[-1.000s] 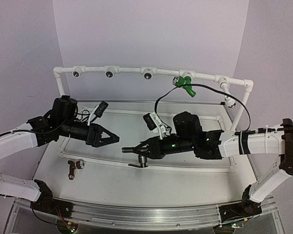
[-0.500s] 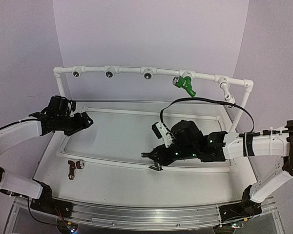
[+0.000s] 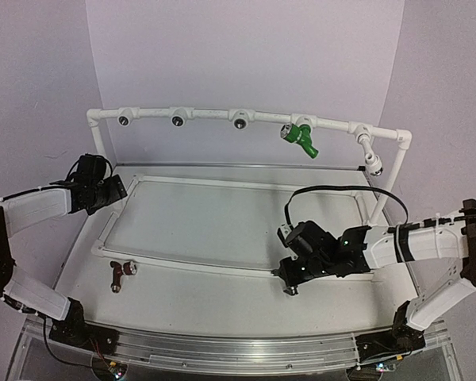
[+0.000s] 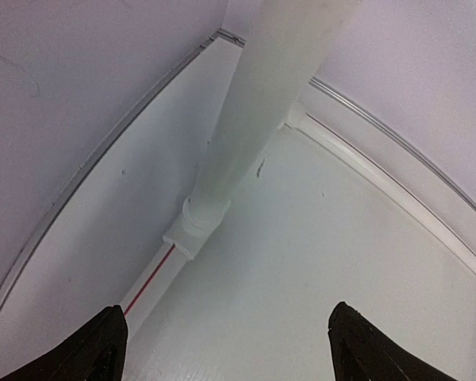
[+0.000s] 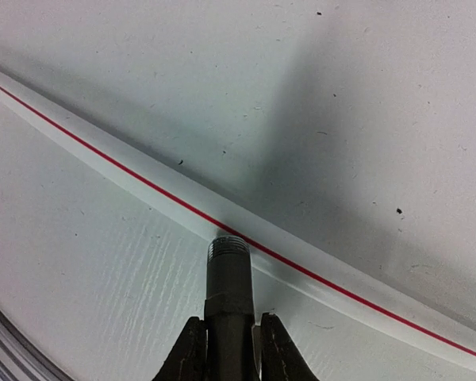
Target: Install the water faucets
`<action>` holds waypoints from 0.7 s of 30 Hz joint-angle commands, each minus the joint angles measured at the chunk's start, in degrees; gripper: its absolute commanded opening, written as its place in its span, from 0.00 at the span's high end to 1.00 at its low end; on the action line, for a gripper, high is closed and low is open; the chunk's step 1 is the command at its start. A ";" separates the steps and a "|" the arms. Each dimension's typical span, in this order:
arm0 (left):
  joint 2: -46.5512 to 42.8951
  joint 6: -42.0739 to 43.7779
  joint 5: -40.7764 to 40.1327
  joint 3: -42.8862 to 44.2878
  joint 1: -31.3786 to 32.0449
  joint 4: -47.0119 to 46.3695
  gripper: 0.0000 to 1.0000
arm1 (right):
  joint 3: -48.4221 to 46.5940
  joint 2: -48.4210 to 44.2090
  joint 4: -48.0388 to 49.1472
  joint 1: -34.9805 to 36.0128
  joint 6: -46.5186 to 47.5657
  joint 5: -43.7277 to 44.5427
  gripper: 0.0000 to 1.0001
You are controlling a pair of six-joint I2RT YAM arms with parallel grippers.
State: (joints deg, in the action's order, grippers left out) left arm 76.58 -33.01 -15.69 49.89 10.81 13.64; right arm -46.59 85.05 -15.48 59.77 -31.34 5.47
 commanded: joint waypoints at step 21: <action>25.40 24.59 -13.75 11.68 -3.46 -39.79 0.23 | 5.79 -8.34 -5.15 -3.73 -10.51 11.55 1.00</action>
State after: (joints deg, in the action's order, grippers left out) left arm 101.27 -12.31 -29.20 58.26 7.82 -19.35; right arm -41.84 77.41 -19.23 57.62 -38.93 12.52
